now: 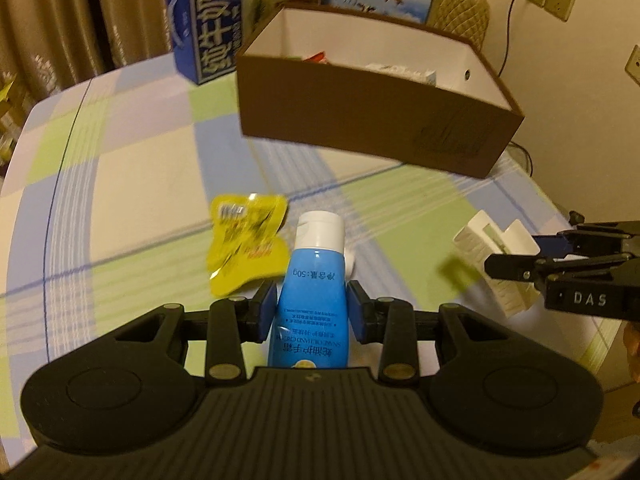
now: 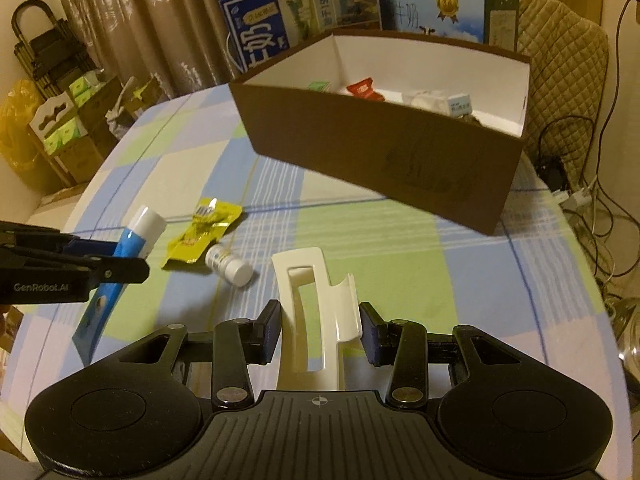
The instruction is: Organize objects
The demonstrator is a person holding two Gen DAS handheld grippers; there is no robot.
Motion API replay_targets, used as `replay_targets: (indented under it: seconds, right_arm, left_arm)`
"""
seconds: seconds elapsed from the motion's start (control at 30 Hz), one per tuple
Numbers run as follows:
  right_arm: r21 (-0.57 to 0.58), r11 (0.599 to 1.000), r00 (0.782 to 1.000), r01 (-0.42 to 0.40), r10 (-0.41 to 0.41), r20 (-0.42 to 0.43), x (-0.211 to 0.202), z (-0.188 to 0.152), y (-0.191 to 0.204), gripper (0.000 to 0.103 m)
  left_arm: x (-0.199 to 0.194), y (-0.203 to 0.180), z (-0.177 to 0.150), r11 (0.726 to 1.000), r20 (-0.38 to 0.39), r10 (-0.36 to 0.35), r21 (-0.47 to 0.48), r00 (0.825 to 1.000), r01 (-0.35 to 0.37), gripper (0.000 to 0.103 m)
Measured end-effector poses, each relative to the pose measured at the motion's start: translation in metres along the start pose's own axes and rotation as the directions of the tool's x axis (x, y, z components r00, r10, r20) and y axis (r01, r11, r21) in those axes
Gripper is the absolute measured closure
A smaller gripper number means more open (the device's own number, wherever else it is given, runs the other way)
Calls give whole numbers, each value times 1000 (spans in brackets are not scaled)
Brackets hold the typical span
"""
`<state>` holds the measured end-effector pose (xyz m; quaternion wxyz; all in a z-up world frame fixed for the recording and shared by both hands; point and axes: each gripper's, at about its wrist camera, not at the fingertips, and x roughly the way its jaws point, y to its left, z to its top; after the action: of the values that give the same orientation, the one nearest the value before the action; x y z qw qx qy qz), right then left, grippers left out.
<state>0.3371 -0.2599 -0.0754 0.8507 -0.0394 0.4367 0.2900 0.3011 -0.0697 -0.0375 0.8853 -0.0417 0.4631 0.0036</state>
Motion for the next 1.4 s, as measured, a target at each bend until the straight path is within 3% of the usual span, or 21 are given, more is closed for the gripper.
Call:
replay_targets:
  seconds: [0.5, 0.93, 1.17, 1.4]
  right_arm:
    - [19, 1000, 997, -24, 23, 72, -12, 57, -41, 65]
    - [2, 999, 987, -45, 45, 157, -5, 135, -78, 65]
    - [-13, 1000, 984, -6, 9, 177, 17, 178, -104, 65]
    - [-31, 998, 986, 62, -57, 156, 53, 214, -136, 65]
  left_arm:
    - [19, -39, 73, 998, 79, -22, 58, 997, 18, 71]
    - [42, -61, 158, 998, 166, -14, 60, 986, 4, 71]
    - [65, -65, 206, 998, 173, -10, 66, 985, -1, 71]
    - [111, -57, 250, 998, 124, 33, 49, 992, -40, 71]
